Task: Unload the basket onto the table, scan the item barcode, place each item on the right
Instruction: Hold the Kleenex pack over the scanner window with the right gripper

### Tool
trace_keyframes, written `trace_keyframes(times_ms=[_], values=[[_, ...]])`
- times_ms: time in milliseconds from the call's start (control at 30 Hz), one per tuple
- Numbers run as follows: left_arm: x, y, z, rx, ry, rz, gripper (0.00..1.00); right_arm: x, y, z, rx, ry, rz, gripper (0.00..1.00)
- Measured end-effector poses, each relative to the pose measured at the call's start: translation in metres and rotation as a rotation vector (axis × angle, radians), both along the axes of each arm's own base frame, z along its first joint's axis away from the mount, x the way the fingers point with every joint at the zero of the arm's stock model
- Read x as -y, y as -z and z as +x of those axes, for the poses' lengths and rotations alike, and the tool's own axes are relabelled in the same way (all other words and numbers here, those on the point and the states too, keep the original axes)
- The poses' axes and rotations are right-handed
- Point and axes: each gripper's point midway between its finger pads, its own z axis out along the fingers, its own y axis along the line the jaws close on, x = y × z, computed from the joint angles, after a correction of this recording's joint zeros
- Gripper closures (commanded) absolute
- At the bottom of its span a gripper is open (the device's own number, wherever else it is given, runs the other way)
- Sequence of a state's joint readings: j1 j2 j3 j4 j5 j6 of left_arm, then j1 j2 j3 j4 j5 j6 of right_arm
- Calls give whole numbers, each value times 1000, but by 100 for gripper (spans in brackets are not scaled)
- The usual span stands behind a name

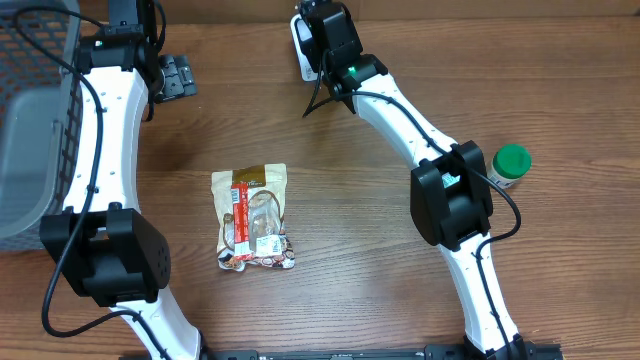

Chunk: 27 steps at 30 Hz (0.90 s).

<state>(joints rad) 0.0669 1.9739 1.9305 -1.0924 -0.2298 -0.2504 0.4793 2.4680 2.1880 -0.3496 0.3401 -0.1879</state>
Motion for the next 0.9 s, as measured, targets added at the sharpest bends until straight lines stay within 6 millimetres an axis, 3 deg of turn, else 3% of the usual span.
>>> trace_keyframes(times_ms=[900], values=[[0,0,0,0,0,0,0,4,13,-7,-52,0,-28,96]])
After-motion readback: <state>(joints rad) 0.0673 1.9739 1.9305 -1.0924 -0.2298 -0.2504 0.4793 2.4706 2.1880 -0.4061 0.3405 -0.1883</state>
